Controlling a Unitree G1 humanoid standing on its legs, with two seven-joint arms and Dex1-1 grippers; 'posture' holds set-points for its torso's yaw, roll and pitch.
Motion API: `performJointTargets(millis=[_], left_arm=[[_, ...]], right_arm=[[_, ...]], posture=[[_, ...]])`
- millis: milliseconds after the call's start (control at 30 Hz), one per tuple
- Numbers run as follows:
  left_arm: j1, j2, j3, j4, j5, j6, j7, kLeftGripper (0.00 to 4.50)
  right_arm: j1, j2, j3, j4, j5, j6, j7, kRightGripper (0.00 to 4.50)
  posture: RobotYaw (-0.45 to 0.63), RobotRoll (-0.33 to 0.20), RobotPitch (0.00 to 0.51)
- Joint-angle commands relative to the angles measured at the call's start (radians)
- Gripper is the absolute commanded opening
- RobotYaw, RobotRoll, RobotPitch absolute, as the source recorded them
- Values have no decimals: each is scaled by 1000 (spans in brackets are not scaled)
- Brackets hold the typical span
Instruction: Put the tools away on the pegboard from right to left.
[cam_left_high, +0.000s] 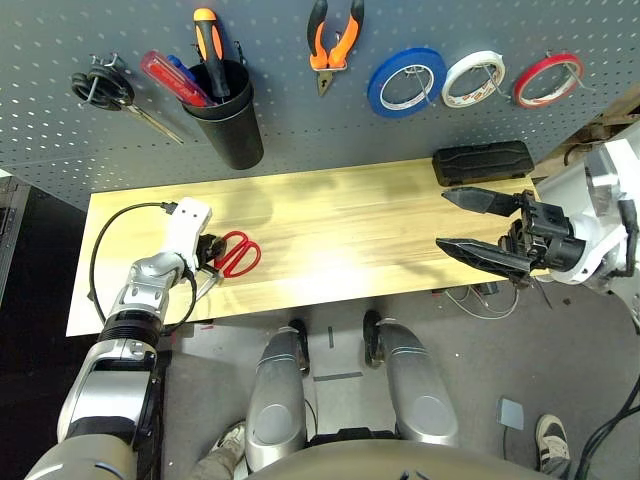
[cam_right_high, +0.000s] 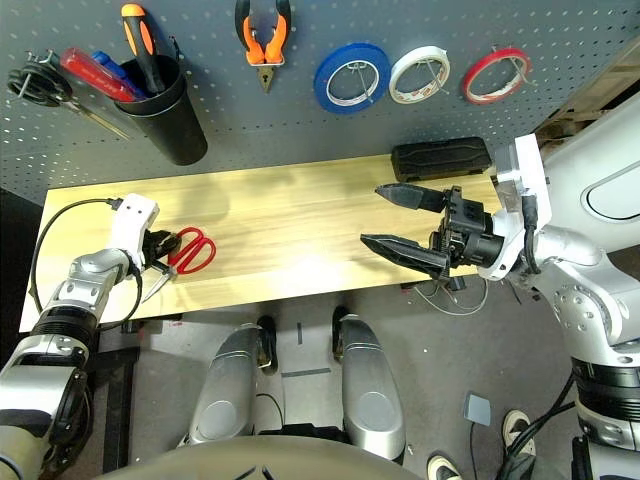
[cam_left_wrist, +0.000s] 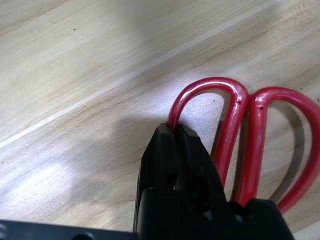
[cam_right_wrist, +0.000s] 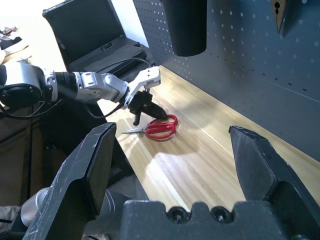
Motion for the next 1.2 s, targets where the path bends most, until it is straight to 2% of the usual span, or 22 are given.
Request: performJointTargets(millis=[33,233,433,633,967,1200], left_arm=[[61,-18,7,-47,-15,47,7,33],[142,-23,70,-248,-64,147,36,33],[234,-36,185,-517,-150,298,94,33],[265,-59,299,-714,-221,410,169,33],[252,-79,411,-862,-291,470,255,33],[221,-98,506,-880,-351,399,307,33]], right_arm=[[-15,9,22,23,-16,-14,16,4500],[-48,23,42,64,-40,-37,36,4500],[-67,36,53,114,-64,-68,63,4500],[-115,55,83,196,-101,-112,116,4500],[-247,112,116,395,-162,-217,232,4500],[-264,125,98,436,-174,-259,259,4500]], posture=[[-169,0,293],[-145,0,271],[-99,0,239],[-35,0,210],[55,0,155],[47,0,124]])
